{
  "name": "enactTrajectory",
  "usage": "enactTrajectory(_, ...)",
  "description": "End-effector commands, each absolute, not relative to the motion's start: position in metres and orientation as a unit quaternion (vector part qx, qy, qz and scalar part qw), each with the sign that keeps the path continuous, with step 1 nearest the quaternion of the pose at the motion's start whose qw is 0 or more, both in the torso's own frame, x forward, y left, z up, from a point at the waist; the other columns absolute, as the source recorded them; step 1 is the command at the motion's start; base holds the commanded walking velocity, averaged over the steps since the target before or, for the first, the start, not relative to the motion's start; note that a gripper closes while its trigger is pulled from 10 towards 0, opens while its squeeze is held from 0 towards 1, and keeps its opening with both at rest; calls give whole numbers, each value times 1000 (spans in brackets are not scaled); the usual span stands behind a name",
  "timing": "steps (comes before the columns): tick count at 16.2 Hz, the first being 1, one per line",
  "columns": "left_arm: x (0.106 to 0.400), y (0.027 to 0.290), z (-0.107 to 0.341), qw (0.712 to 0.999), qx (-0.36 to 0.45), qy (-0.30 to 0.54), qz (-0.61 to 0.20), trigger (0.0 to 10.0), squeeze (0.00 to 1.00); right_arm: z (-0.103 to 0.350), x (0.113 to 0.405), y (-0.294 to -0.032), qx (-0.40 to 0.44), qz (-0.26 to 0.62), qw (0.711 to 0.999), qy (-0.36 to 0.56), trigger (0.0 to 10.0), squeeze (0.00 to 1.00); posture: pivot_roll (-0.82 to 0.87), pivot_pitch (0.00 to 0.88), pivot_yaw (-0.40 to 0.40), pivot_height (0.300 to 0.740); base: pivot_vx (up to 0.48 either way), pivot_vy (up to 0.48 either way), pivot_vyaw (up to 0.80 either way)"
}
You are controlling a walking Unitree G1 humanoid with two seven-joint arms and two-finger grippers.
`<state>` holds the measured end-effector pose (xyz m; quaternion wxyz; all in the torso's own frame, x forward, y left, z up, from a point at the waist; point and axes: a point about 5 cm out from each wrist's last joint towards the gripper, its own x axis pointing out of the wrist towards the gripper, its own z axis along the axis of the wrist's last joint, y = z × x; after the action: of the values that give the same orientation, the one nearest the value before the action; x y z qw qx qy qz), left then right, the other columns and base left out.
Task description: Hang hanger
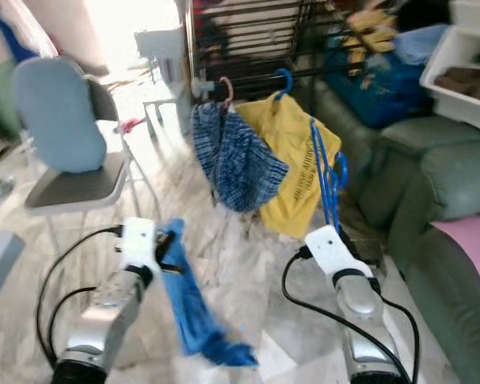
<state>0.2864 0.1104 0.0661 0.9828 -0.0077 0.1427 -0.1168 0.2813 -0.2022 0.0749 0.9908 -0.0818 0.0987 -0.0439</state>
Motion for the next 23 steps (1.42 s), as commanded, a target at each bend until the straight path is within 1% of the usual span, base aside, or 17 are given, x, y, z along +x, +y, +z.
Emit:
enactTrajectory(1,290,116,76,986,-2,118,-115,10000,0,86,288,-189,-74,-28,994,79,10000,0,-136,0,65,740,0,0,0)
enactTrajectory(4,289,108,79,984,-4,108,-141,10000,0,88,291,-185,-72,-24,994,78,10000,0,-134,0,59,740,0,0,0)
enactTrajectory(7,286,106,78,983,-19,111,-148,10000,0,87,290,-183,-74,-20,994,83,10000,0,-135,0,53,740,0,0,0)
enactTrajectory(13,284,102,79,980,-19,112,-166,10000,0,85,289,-182,-72,-10,993,89,10000,0,-135,0,53,740,0,0,0)
enactTrajectory(23,283,102,79,978,-9,115,-173,10000,0,86,291,-177,-75,-6,993,87,10000,0,-129,0,55,740,-271,0,0)
